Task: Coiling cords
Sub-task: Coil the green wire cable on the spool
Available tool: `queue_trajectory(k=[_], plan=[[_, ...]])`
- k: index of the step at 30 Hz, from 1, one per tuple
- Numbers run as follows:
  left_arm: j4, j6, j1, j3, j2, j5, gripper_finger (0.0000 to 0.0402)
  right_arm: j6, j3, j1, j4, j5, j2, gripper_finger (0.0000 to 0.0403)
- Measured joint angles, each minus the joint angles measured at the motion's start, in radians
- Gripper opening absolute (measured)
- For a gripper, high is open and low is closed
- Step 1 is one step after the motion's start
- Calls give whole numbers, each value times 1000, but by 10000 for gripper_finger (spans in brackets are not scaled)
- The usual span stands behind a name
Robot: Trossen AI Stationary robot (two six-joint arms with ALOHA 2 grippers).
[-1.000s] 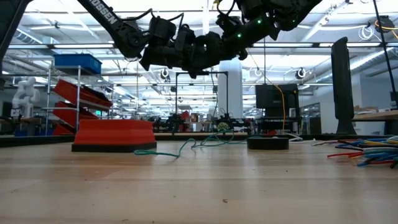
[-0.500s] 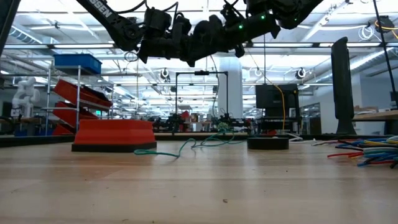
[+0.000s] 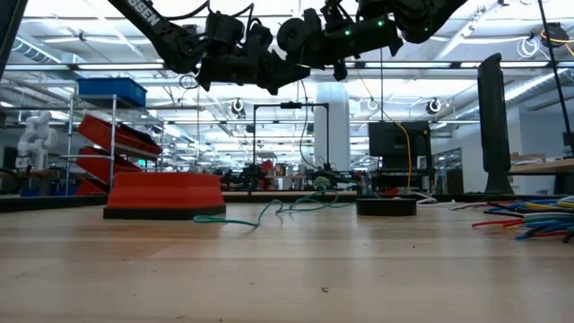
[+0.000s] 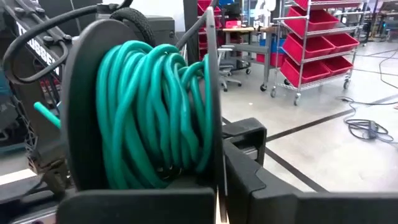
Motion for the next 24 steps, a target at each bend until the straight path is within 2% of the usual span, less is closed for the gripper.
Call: queue_trajectory(k=[10, 17, 20, 24], plan=[[-53, 111, 1, 0, 0, 63, 25, 0, -1, 0, 10, -25, 0, 0], [-99, 144, 11, 0, 5, 6, 111, -3, -1, -1, 12, -24, 0, 0], [-101, 154, 32, 0, 19, 8, 128, -9, -1, 0, 11, -24, 0, 0], [-22, 100, 58, 0, 69, 129, 130, -20, -1, 0, 11, -23, 0, 0]])
